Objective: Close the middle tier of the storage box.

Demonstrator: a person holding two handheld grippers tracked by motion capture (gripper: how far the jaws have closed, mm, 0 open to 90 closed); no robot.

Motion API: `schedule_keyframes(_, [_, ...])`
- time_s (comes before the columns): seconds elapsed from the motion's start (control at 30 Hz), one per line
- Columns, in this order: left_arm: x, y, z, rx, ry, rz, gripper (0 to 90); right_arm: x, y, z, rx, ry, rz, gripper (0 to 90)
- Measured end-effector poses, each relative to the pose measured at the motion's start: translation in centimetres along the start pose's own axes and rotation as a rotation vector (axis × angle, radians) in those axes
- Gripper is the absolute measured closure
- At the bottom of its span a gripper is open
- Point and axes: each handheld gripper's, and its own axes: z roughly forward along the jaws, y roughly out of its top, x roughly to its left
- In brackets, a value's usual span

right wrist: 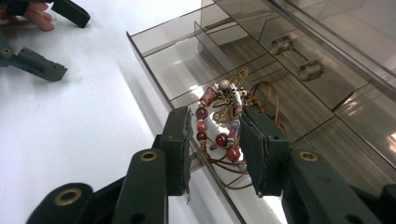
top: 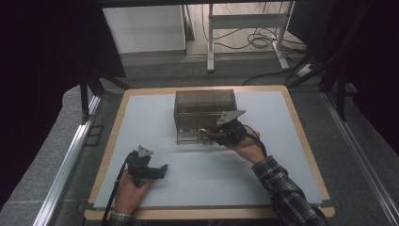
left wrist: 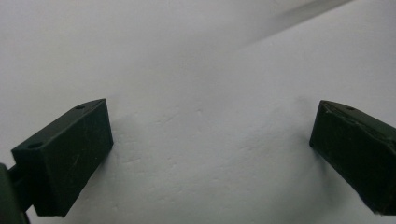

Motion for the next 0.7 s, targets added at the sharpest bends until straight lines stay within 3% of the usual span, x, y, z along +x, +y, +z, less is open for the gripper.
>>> schedule_keyframes(0.7, [0.0, 0.0, 0.0, 0.0, 0.0, 0.0, 0.0, 1.3, -1.0, -0.4, -0.001, 0.023, -0.005, 55.0])
